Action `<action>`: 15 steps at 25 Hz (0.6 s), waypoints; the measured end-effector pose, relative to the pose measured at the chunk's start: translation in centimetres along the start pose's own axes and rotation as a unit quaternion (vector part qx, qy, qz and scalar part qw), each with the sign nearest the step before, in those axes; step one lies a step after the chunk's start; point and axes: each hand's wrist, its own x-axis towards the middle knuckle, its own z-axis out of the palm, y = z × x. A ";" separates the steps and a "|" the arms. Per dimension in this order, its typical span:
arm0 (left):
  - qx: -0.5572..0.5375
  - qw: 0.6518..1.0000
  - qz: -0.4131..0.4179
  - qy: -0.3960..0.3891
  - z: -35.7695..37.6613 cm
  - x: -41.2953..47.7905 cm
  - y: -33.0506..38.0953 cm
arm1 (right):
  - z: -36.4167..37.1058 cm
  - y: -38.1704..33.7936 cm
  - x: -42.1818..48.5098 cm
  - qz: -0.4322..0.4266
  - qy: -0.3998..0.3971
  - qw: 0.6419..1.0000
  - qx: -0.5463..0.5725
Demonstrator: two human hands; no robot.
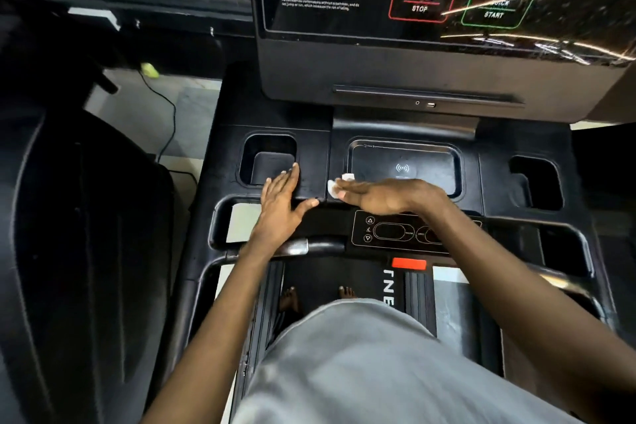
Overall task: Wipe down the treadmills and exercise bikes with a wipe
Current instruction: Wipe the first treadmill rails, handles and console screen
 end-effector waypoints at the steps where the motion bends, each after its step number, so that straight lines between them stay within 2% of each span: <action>1: -0.006 1.000 -0.002 0.002 -0.1 0.0 -0.1 | -0.5 0.0 -0.2 -0.014 0.000 1.000 -0.015; 5: -0.023 0.999 -0.026 -0.015 -0.6 0.2 -0.1 | -0.6 2.4 -0.4 -0.036 -0.006 0.996 -0.079; 9: -0.062 0.993 -0.096 0.013 -0.6 0.5 1.2 | -0.2 4.0 -0.5 -0.079 -0.008 0.995 -0.057; 11: -0.042 0.991 -0.121 0.029 0.1 0.4 2.2 | 0.0 4.0 0.0 -0.102 0.010 0.993 -0.067; 15: 0.032 0.990 -0.130 0.039 1.8 0.7 3.6 | 1.0 6.2 -0.5 -0.080 0.044 0.994 -0.055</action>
